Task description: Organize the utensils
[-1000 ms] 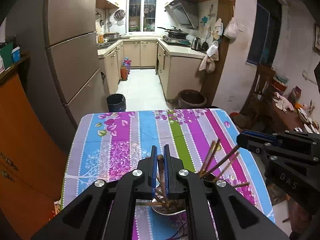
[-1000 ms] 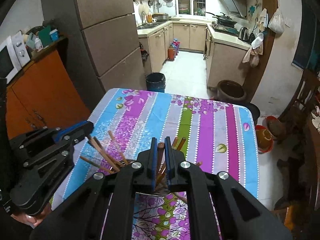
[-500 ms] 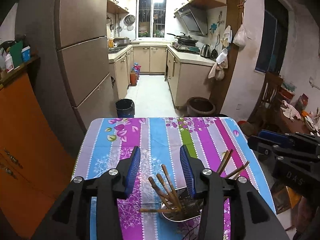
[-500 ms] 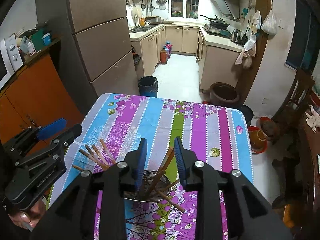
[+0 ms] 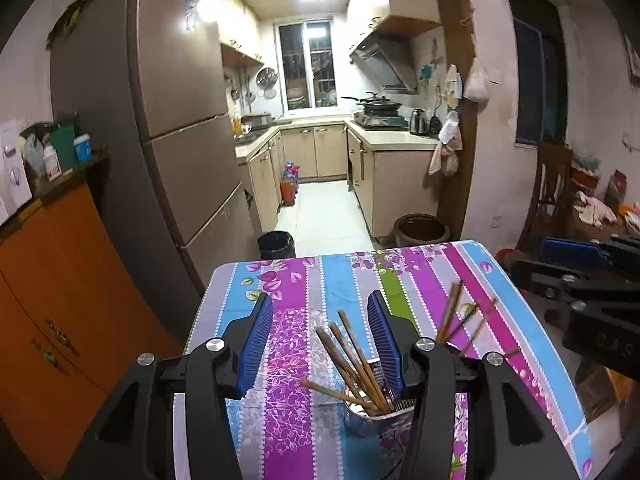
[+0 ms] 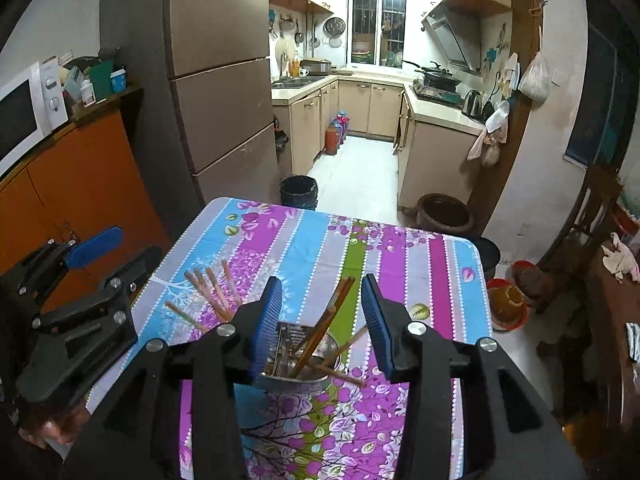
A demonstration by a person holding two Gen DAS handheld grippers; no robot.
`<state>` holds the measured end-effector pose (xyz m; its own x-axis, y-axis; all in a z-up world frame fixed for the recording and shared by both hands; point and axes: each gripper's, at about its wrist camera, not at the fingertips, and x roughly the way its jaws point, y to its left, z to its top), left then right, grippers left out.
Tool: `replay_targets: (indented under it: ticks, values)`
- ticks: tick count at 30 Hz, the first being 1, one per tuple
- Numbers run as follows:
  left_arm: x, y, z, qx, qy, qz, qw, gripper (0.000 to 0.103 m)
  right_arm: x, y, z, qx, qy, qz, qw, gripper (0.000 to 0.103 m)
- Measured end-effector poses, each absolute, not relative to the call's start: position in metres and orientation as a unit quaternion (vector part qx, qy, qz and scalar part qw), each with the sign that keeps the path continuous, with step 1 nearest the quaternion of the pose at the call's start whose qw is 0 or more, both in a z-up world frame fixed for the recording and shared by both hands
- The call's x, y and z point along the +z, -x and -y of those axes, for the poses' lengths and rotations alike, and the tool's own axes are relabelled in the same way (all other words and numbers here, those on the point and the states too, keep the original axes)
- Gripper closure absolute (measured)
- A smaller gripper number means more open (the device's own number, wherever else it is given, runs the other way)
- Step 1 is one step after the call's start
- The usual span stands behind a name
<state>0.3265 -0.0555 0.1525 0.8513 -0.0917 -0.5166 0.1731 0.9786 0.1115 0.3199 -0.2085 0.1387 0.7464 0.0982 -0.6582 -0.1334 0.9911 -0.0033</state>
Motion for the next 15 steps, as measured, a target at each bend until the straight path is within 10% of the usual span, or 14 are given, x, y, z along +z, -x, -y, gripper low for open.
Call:
replay_targets:
  ticks: [15]
  values:
    - [0.103, -0.268, 0.080, -0.094, -0.076, -0.275, 0.954, 0.052, 0.101, -0.262, 0.221, 0.071, 0.004, -0.339, 0.938, 0.054]
